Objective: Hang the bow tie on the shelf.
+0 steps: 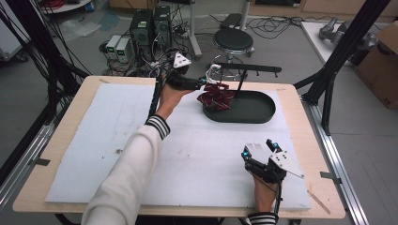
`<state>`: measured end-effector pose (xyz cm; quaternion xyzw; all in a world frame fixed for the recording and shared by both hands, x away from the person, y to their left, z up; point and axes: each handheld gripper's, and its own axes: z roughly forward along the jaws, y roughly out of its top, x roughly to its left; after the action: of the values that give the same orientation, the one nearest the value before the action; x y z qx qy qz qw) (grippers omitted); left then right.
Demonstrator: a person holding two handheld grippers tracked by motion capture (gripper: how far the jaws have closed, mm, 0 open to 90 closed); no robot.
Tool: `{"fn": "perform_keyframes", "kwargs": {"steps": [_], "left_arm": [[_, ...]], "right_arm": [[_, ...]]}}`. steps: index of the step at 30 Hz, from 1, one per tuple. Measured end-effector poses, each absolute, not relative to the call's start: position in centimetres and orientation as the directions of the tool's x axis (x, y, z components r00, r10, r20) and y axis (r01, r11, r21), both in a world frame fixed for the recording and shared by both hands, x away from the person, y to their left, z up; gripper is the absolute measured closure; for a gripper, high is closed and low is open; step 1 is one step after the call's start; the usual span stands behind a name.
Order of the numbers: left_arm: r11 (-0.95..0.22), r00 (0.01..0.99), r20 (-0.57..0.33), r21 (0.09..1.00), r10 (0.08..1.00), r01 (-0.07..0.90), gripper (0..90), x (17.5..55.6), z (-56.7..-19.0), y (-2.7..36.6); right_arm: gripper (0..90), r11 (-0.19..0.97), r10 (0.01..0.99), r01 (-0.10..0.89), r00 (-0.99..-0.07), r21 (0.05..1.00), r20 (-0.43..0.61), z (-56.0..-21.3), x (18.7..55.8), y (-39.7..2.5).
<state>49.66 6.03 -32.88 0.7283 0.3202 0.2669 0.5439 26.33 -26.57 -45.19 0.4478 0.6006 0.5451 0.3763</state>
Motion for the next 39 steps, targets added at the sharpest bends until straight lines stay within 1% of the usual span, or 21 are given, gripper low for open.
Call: {"fn": "perform_keyframes", "kwargs": {"steps": [4,6,7,8,9,10,12,13,17,18,19,21,22,23,24,25,28,30,32,36,39], "left_arm": [[-0.180,0.660,0.021,0.968,0.751,0.175,13.4,48.1,-33.7,8.3],[-0.181,0.663,0.024,0.969,0.749,0.170,13.4,46.5,-34.6,11.0],[-0.181,0.663,0.024,0.969,0.749,0.170,13.4,46.5,-34.6,11.0],[-0.157,0.656,0.005,0.972,0.755,0.174,13.4,45.6,-35.2,13.1],[-0.157,0.656,0.005,0.972,0.755,0.174,13.4,45.6,-35.2,13.1],[-0.134,0.652,-0.017,0.974,0.758,0.182,13.4,44.6,-35.7,15.0],[-0.128,0.650,-0.022,0.975,0.760,0.183,13.4,44.3,-35.9,15.7],[-0.126,0.647,-0.015,0.977,0.762,0.172,13.4,43.1,-36.4,17.7],[-0.130,0.637,0.000,0.979,0.771,0.157,13.4,40.6,-37.2,21.0],[-0.130,0.637,0.000,0.979,0.771,0.157,13.4,40.6,-37.2,21.0],[-0.119,0.634,-0.004,0.981,0.773,0.150,13.4,39.1,-37.9,22.5],[-0.133,0.629,0.018,0.982,0.777,0.137,13.4,37.4,-38.9,23.8],[-0.133,0.629,0.018,0.982,0.777,0.137,13.4,37.4,-38.9,23.8],[-0.144,0.624,0.042,0.983,0.780,0.114,13.4,35.6,-40.1,25.0],[-0.144,0.624,0.042,0.983,0.780,0.114,13.4,35.6,-40.1,25.0],[-0.146,0.609,0.064,0.986,0.791,0.086,13.4,33.9,-41.3,26.2],[-0.092,0.600,0.031,0.993,0.799,0.071,13.4,31.9,-43.0,27.4],[-0.084,0.595,0.033,0.995,0.803,0.058,13.4,31.3,-43.5,27.6],[-0.066,0.577,0.044,0.998,0.816,0.016,13.4,29.9,-44.7,27.9],[-0.043,0.566,0.034,0.999,0.824,0.002,13.4,29.5,-45.1,28.1],[-0.017,0.563,0.004,1.000,0.827,0.018,13.4,29.5,-45.3,28.4]], "right_arm": [[10.7,0.005,0.948,0.125,-0.317,0.992,0.036,-45.2,26.3,-26.6],[10.7,0.005,0.949,0.126,-0.315,0.992,0.035,-45.2,26.3,-26.5],[10.7,0.005,0.949,0.127,-0.314,0.992,0.035,-45.2,26.3,-26.5],[10.8,0.003,0.949,0.131,-0.314,0.991,0.039,-45.2,26.3,-26.5],[10.7,0.004,0.949,0.131,-0.314,0.991,0.038,-45.2,26.3,-26.5],[10.7,0.006,0.949,0.132,-0.313,0.991,0.036,-45.2,26.3,-26.5],[10.8,0.008,0.950,0.132,-0.312,0.991,0.034,-45.2,26.3,-26.5],[10.7,0.013,0.949,0.128,-0.314,0.992,0.028,-45.2,26.3,-26.5],[10.8,0.008,0.949,0.134,-0.313,0.991,0.035,-45.2,26.3,-26.5],[10.8,0.014,0.949,0.131,-0.314,0.991,0.028,-45.2,26.4,-26.5],[10.8,0.013,0.950,0.131,-0.312,0.991,0.029,-45.2,26.4,-26.5],[10.8,0.016,0.950,0.131,-0.312,0.991,0.026,-45.2,26.4,-26.5],[10.7,0.014,0.950,0.135,-0.312,0.991,0.029,-45.2,26.4,-26.4],[10.7,0.016,0.950,0.135,-0.312,0.991,0.027,-45.2,26.4,-26.4],[10.7,0.017,0.950,0.136,-0.311,0.991,0.026,-45.2,26.4,-26.4],[10.7,0.015,0.950,0.138,-0.311,0.990,0.028,-45.2,26.4,-26.4],[10.8,0.020,0.950,0.135,-0.313,0.991,0.023,-45.2,26.4,-26.4],[10.7,0.022,0.949,0.134,-0.315,0.991,0.021,-45.2,26.4,-26.4],[10.7,0.022,0.948,0.133,-0.317,0.991,0.022,-45.2,26.3,-26.4],[10.7,0.024,0.948,0.129,-0.318,0.991,0.019,-45.2,26.3,-26.4],[10.7,0.028,0.947,0.124,-0.321,0.992,0.014,-45.2,26.3,-26.4]]}}
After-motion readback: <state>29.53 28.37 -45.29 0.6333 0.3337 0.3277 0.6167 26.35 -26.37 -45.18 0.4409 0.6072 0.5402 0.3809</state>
